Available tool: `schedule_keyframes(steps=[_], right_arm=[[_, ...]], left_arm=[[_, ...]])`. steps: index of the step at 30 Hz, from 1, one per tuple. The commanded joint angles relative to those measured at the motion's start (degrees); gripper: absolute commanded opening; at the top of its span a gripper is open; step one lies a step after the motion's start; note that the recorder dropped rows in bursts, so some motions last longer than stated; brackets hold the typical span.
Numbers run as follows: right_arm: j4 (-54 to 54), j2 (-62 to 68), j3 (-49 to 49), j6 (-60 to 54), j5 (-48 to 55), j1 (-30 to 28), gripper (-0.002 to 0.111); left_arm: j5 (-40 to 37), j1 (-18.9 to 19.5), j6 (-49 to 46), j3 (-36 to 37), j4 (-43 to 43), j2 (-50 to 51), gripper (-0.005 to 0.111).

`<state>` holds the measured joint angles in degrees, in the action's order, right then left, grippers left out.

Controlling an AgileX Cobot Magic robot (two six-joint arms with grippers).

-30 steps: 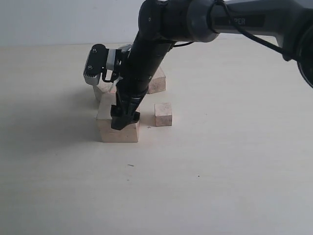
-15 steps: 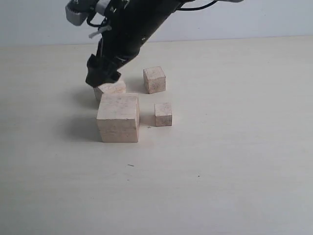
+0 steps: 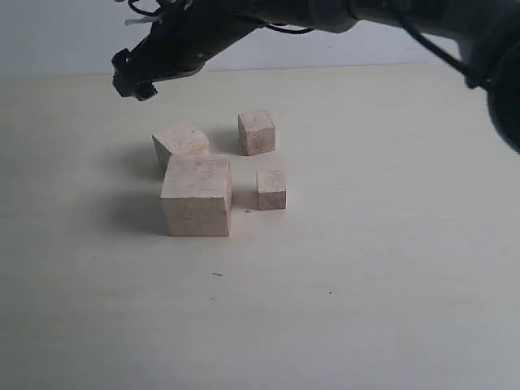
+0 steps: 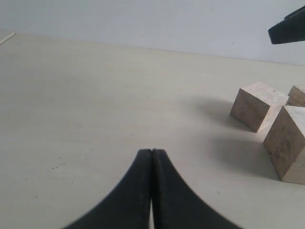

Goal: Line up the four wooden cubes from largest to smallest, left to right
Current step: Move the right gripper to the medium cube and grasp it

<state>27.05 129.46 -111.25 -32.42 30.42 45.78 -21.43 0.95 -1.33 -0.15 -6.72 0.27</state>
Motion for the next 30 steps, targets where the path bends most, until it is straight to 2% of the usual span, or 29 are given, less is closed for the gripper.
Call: schedule_keyframes(steps=[1, 3, 15, 20, 22, 29, 30], right_arm=[[-9.5, 5.9, -5.4, 10.6, 0.6, -0.1, 0.09], [-12.8, 7.5, -6.4, 15.0, 2.7, -0.1, 0.09], [-13.8, 10.8, -6.5, 15.0, 7.6, -0.1, 0.09], [-13.8, 11.3, -6.5, 16.1, 8.7, -0.1, 0.084], [-13.8, 11.3, -6.5, 17.0, 8.7, -0.1, 0.077], [-14.5, 10.2, -6.5, 17.4, 10.1, -0.1, 0.007], [-15.5, 9.9, -6.5, 17.4, 10.1, -0.1, -0.001]], left_arm=[[0.8, -0.4, 0.0, 0.2, 0.1, -0.3, 0.0], [0.8, -0.4, 0.0, 0.2, 0.1, -0.3, 0.0], [0.8, -0.4, 0.0, 0.2, 0.1, -0.3, 0.0], [0.8, -0.4, 0.0, 0.2, 0.1, -0.3, 0.0], [0.8, -0.4, 0.0, 0.2, 0.1, -0.3, 0.0], [0.8, -0.4, 0.0, 0.2, 0.1, -0.3, 0.0], [0.8, -0.4, 0.0, 0.2, 0.1, -0.3, 0.0]])
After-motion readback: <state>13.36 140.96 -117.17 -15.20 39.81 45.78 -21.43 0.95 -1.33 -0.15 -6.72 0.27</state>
